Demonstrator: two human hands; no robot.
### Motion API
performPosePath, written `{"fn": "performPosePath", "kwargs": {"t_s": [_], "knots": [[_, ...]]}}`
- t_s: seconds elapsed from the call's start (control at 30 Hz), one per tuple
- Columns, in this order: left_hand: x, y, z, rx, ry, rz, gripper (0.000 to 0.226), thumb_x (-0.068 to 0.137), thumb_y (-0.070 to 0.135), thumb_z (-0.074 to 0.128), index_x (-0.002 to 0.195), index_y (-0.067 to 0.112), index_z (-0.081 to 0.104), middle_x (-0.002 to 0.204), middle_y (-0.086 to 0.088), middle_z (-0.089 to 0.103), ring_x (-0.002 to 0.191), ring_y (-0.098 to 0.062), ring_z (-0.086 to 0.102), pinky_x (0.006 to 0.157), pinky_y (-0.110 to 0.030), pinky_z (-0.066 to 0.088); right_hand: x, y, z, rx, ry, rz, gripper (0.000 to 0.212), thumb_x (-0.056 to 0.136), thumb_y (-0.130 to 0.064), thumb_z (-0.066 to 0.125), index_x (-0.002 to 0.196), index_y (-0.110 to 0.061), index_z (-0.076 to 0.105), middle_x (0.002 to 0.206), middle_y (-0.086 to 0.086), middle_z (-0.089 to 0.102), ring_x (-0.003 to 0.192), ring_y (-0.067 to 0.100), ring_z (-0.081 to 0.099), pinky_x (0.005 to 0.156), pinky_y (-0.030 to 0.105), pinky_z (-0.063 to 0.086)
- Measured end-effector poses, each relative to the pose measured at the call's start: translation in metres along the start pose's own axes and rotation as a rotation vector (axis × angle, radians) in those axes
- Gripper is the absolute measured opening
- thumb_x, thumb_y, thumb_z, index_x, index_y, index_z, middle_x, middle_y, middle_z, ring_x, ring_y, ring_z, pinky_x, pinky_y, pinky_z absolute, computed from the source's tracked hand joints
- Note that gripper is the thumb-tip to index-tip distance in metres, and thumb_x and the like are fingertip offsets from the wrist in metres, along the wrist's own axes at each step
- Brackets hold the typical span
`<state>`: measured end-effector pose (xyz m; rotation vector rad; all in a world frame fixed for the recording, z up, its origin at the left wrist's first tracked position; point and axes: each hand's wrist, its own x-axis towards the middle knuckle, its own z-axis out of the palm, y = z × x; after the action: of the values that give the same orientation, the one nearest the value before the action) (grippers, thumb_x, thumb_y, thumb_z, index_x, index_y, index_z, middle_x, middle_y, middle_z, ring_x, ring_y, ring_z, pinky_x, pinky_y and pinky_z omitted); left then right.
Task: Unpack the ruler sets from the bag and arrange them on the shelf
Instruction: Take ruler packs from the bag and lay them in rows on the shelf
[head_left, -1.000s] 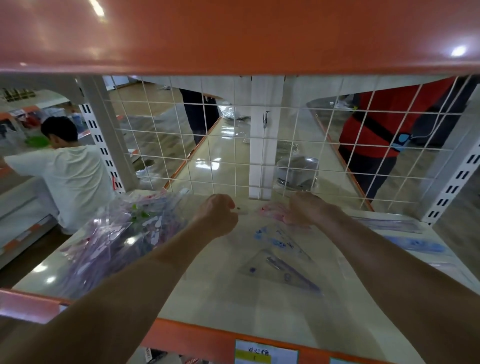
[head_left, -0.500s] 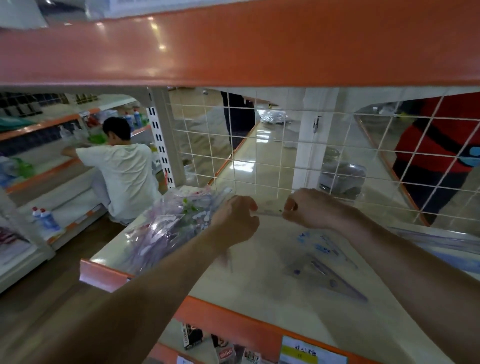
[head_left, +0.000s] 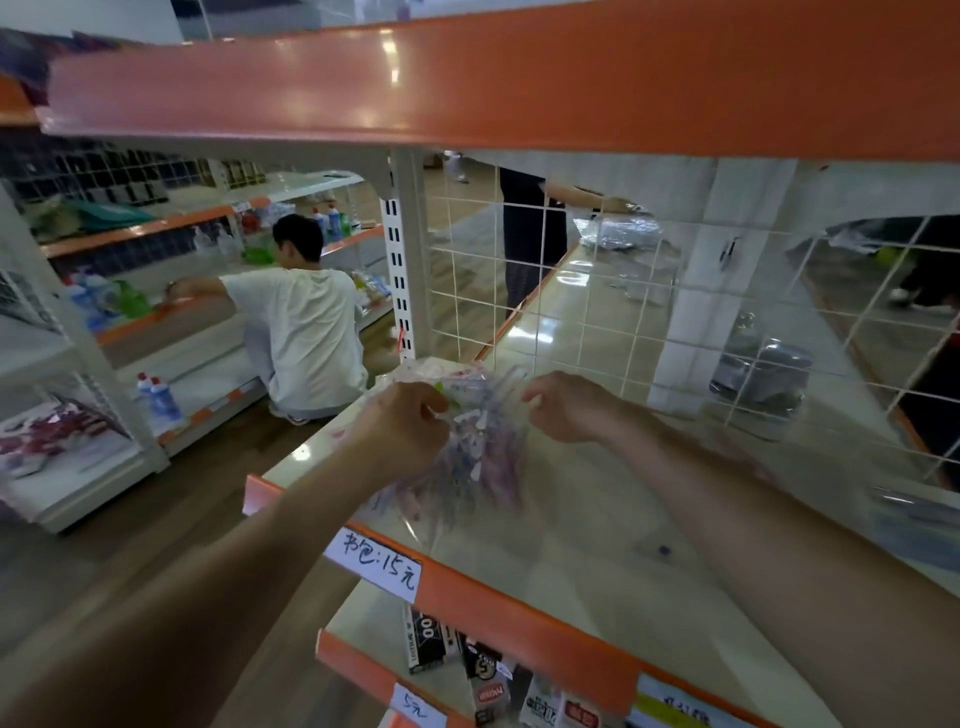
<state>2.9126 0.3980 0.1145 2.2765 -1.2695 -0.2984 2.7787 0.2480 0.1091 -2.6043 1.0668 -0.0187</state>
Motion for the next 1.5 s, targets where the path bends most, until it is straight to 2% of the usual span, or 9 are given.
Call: {"fn": "performPosePath", "kwargs": {"t_s": [0.23, 0.43, 0.6, 0.73, 0.83, 0.9, 1.17, 1.4, 1.5], "knots": [[-0.003, -0.01, -0.007, -0.046, 0.018, 0.01, 0.024, 0.089, 0.021, 0.059, 0.112, 0.019, 0.066, 0.11, -0.005, 0.066, 0.097, -0.022, 0.062, 0.084, -0.027, 0.048, 0.046, -0.026, 0.016, 0.044, 0.045, 0.107, 0.025, 0.09, -0.028, 0.049, 0.103, -0.01, 0.06, 0.107, 0.011, 0.063, 0.094, 0.028, 0.06, 0.071, 0.028, 0.04], [-0.001, -0.017, -0.012, -0.079, -0.019, 0.002, 0.026, 0.09, 0.024, 0.056, 0.115, 0.022, 0.064, 0.109, -0.001, 0.066, 0.097, -0.02, 0.061, 0.087, -0.032, 0.05, 0.066, -0.035, 0.029, 0.005, 0.168, 0.221, 0.037, 0.09, -0.035, 0.053, 0.115, -0.008, 0.059, 0.117, 0.011, 0.063, 0.106, 0.03, 0.06, 0.074, 0.028, 0.037], [0.0, -0.02, -0.015, -0.058, -0.013, -0.041, 0.028, 0.089, 0.026, 0.056, 0.116, 0.023, 0.064, 0.111, 0.0, 0.066, 0.103, -0.021, 0.059, 0.093, -0.034, 0.048, 0.075, -0.031, 0.031, 0.23, 0.159, 0.306, 0.033, 0.082, -0.027, 0.063, 0.108, -0.006, 0.064, 0.11, 0.011, 0.065, 0.103, 0.03, 0.063, 0.074, 0.028, 0.043], [0.001, -0.023, -0.015, -0.069, -0.027, -0.062, 0.029, 0.089, 0.029, 0.059, 0.116, 0.021, 0.064, 0.109, -0.001, 0.065, 0.1, -0.022, 0.059, 0.091, -0.034, 0.049, 0.077, -0.023, 0.031, 0.542, 0.137, 0.354, 0.018, 0.077, -0.016, 0.07, 0.068, -0.01, 0.056, 0.084, 0.012, 0.061, 0.08, 0.027, 0.066, 0.062, 0.03, 0.05], [0.003, -0.021, -0.014, -0.077, -0.053, -0.066, 0.03, 0.089, 0.03, 0.059, 0.117, 0.019, 0.063, 0.107, 0.0, 0.063, 0.099, -0.021, 0.059, 0.091, -0.037, 0.05, 0.071, -0.021, 0.028, 0.653, 0.092, 0.418, 0.019, 0.077, -0.002, 0.065, 0.065, -0.007, 0.051, 0.069, 0.011, 0.055, 0.054, 0.017, 0.055, 0.04, 0.017, 0.041], [0.003, -0.02, -0.013, -0.081, -0.056, -0.069, 0.03, 0.089, 0.03, 0.058, 0.117, 0.02, 0.063, 0.107, -0.001, 0.063, 0.099, -0.021, 0.059, 0.091, -0.038, 0.05, 0.067, -0.021, 0.027, 0.704, 0.074, 0.427, 0.017, 0.079, 0.001, 0.062, 0.067, -0.005, 0.052, 0.065, 0.01, 0.052, 0.05, 0.014, 0.051, 0.034, 0.011, 0.035], [0.005, -0.018, -0.011, -0.09, -0.038, -0.056, 0.027, 0.091, 0.025, 0.056, 0.117, 0.021, 0.063, 0.112, -0.001, 0.064, 0.097, -0.019, 0.059, 0.088, -0.033, 0.05, 0.054, -0.025, 0.019, 0.864, 0.054, 0.297, 0.009, 0.076, -0.002, 0.067, 0.084, 0.001, 0.069, 0.072, 0.012, 0.059, 0.056, 0.015, 0.053, 0.055, 0.025, 0.045], [0.006, -0.013, -0.007, -0.118, -0.005, -0.04, 0.027, 0.09, 0.024, 0.055, 0.115, 0.021, 0.064, 0.111, 0.0, 0.063, 0.093, -0.016, 0.055, 0.078, -0.022, 0.041, 0.029, -0.045, -0.014, 0.931, 0.181, -0.04, 0.01, 0.083, -0.01, 0.069, 0.093, -0.011, 0.07, 0.079, -0.004, 0.065, 0.065, 0.0, 0.056, 0.047, 0.003, 0.039], [0.007, -0.005, -0.005, -0.202, 0.012, -0.072, 0.032, 0.087, 0.028, 0.059, 0.119, 0.021, 0.06, 0.108, 0.0, 0.062, 0.096, -0.019, 0.057, 0.084, -0.027, 0.046, 0.013, -0.051, -0.026, 0.951, 0.138, -0.117, 0.005, 0.085, -0.012, 0.069, 0.087, -0.017, 0.068, 0.077, -0.004, 0.067, 0.062, -0.002, 0.059, 0.05, 0.006, 0.043]]}}
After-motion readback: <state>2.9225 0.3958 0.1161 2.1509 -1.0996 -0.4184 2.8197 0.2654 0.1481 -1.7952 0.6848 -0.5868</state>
